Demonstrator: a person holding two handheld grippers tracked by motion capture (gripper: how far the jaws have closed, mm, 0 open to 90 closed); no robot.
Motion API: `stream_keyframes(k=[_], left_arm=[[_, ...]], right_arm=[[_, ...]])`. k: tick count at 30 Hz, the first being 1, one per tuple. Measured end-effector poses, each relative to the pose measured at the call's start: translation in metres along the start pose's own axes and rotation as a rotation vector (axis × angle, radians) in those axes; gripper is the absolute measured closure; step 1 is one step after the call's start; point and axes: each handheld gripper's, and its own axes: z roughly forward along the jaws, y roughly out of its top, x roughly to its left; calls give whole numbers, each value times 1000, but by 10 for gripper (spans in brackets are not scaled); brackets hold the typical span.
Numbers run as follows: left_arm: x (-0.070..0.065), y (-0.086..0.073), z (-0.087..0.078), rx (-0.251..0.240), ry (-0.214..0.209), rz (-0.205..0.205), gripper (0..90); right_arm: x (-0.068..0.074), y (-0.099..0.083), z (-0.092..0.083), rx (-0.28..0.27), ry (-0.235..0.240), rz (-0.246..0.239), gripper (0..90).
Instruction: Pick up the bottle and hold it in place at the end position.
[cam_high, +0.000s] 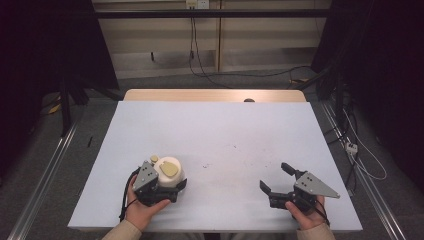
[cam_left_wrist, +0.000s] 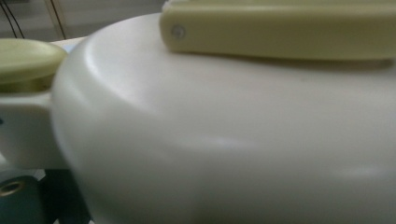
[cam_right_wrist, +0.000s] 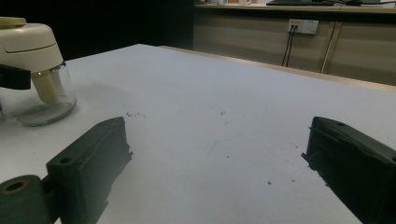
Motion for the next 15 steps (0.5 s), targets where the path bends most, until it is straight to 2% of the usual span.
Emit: stream_keyframes(k=[15], left_arm=[[-1, 0, -1, -16, 0, -1, 54]], right_arm=[[0, 1, -1, -7, 3, 0, 51]])
